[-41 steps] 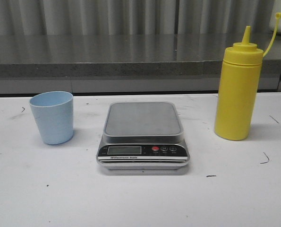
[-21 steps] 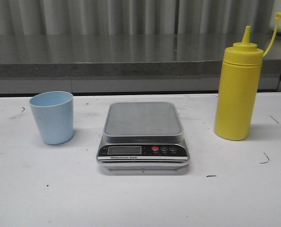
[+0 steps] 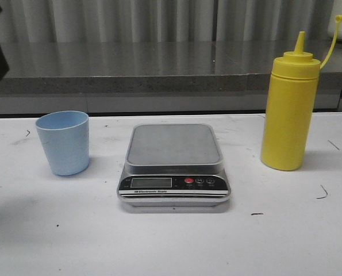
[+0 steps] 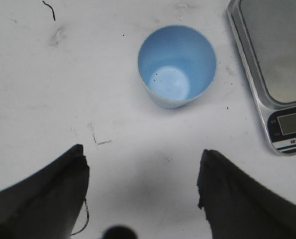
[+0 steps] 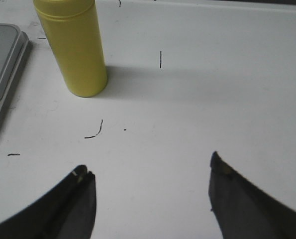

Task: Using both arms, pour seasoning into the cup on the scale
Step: 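Reach the left gripper down to the light-blue cup and grasp it, then lift the cup with the left gripper and set it on the scale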

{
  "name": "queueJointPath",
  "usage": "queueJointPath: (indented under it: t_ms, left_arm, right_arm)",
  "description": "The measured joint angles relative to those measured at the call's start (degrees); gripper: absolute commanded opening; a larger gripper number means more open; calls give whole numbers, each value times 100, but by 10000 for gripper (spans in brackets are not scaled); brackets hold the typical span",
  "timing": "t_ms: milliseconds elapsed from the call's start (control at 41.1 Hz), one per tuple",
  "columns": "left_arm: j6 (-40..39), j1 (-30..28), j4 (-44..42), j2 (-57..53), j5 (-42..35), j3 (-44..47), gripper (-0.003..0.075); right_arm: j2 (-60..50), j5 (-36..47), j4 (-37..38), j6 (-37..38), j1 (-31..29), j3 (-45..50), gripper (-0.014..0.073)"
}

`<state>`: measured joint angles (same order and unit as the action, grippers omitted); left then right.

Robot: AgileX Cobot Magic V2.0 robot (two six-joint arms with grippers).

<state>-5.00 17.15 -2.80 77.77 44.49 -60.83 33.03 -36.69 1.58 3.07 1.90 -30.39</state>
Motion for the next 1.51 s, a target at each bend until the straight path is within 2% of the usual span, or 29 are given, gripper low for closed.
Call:
queueJointPath:
  t_ms: [292,584,706,852,974,1242,1509]
  left_arm:
    - [0,-3,10,1537,225,-1047,461]
    - [4,-3,-59,2583,-101,-1415,452]
    - [4,-3,-80,2844,-319,-1473,348]
    - [4,-3,-88,2922,-533,-1487,133]
    - [4,-3,-88,2922,-584,-1523,-11]
    - [4,2,-77,2922,-409,-1656,-20]
    - [14,389,-90,2535,187,-2504,-20]
  right_arm:
    - [0,-9,0,0,0,0,509]
    - [0,-9,0,0,0,0,509]
    - [0,-9,0,0,0,0,509]
    - [0,-9,0,0,0,0,509]
    - [0,-9,0,0,0,0,509]
    - [0,-9,0,0,0,0,509]
    - [0,-9,0,0,0,0,509]
